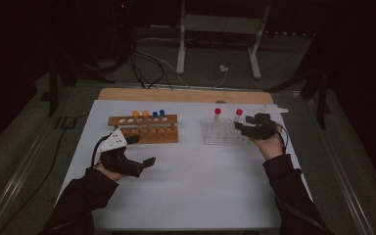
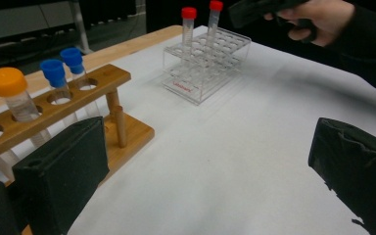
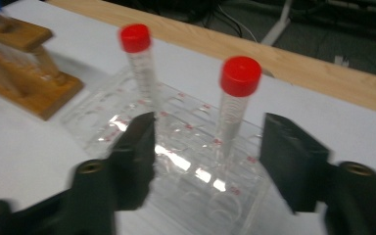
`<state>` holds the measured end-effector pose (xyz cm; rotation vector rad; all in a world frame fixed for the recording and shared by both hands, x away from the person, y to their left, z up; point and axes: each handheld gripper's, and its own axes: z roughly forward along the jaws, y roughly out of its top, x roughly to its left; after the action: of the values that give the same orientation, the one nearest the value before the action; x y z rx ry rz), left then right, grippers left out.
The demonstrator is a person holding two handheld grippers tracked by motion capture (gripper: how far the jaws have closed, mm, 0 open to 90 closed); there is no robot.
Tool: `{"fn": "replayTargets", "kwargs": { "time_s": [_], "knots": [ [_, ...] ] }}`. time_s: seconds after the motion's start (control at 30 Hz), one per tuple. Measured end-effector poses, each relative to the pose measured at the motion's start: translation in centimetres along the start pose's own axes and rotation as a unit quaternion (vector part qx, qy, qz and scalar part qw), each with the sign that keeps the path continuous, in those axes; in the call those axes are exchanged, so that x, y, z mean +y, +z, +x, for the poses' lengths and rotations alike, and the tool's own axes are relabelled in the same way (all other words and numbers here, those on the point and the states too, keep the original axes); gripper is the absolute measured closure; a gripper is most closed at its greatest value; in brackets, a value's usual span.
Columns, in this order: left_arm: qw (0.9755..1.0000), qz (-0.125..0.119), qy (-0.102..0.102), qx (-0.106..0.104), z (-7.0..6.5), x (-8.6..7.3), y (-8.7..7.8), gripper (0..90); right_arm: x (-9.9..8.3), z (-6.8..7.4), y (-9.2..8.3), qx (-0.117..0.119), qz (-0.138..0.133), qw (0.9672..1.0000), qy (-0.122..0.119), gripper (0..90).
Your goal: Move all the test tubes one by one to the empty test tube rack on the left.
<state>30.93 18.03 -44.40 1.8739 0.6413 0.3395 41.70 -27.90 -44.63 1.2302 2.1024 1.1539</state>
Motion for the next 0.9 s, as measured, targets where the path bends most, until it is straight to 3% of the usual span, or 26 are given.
{"fn": "replayTargets", "kwargs": {
  "time_s": [0.07, 0.2, 0.4, 0.6, 0.9],
  "knots": [
    [1.0, -0.001, 0.0, -0.001, 0.1, 0.0, 0.0, 2.2, 0.2, -0.2, 0.6, -0.012, 0.011, 0.9999, 0.006, 53.2],
    [1.0, -0.001, -0.001, -0.001, 0.1, 0.0, 0.0, 2.2, 0.6, -0.7, 1.4, -0.016, 0.02, 0.9994, 0.022, 58.7],
    [1.0, 0.0, 0.0, -0.002, 0.1, -0.1, 0.0, 2.2, 0.9, -0.6, 2.8, -0.03, 0.045, 0.9983, 0.021, 65.8],
    [1.0, 0.001, -0.002, -0.003, 0.2, -0.1, 0.0, 2.2, 0.8, -0.6, 3.5, -0.03, 0.048, 0.998, 0.027, 73.2],
    [1.0, 0.002, -0.006, -0.005, 0.3, -0.3, 0.0, 2.2, 1.2, -0.5, 3.2, -0.033, 0.038, 0.9984, 0.027, 75.0]
  ]
}}
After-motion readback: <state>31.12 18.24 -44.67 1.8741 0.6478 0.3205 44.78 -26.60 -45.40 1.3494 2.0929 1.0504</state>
